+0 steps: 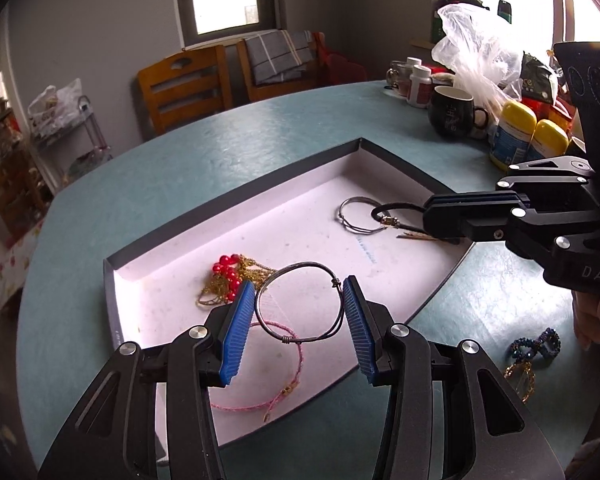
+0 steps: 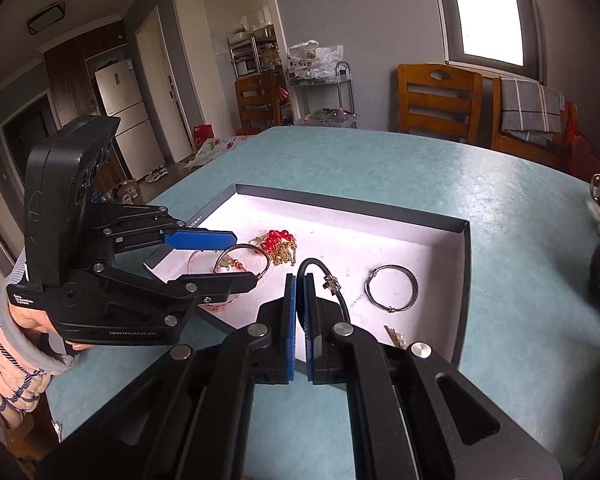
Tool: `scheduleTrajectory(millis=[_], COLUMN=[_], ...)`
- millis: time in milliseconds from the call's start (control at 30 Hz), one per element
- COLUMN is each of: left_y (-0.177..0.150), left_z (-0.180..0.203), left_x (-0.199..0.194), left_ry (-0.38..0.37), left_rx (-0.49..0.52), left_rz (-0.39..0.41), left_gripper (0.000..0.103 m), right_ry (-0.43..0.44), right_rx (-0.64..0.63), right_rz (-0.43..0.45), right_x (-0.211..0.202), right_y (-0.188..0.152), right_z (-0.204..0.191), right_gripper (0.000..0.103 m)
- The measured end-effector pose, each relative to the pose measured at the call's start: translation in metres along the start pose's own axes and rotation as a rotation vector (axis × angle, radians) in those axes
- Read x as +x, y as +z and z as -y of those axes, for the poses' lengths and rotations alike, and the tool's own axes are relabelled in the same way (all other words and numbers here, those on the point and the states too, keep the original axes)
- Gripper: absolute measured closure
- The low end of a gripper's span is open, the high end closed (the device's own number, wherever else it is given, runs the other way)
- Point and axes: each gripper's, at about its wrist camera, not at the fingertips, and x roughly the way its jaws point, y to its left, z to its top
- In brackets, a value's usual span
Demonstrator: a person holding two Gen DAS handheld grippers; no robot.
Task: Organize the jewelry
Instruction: 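Lower the bangle and black hair tie into the box, open both grippers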
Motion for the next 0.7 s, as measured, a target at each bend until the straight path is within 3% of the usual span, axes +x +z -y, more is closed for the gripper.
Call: scheduleTrajectory(millis=[267,700], left_y=[-0.006,-0.005], left_z=[-0.004,-0.005], left_x=[0.023,0.027], left_ry=[0.016,0.009], left_rx=[-0.020,-0.035], left_rz=[-0.066,-0.076], left_gripper=[0.055,0.054], right_ry=[-0.015,-0.008], right_rx=[0.027,0.040], right_rz=[-0.064,-0.109], right_x=[0.024,0.035], right_y=[-0.008,-0.017], right_z=[0.007,0.009], right_gripper=[0.100,0.100])
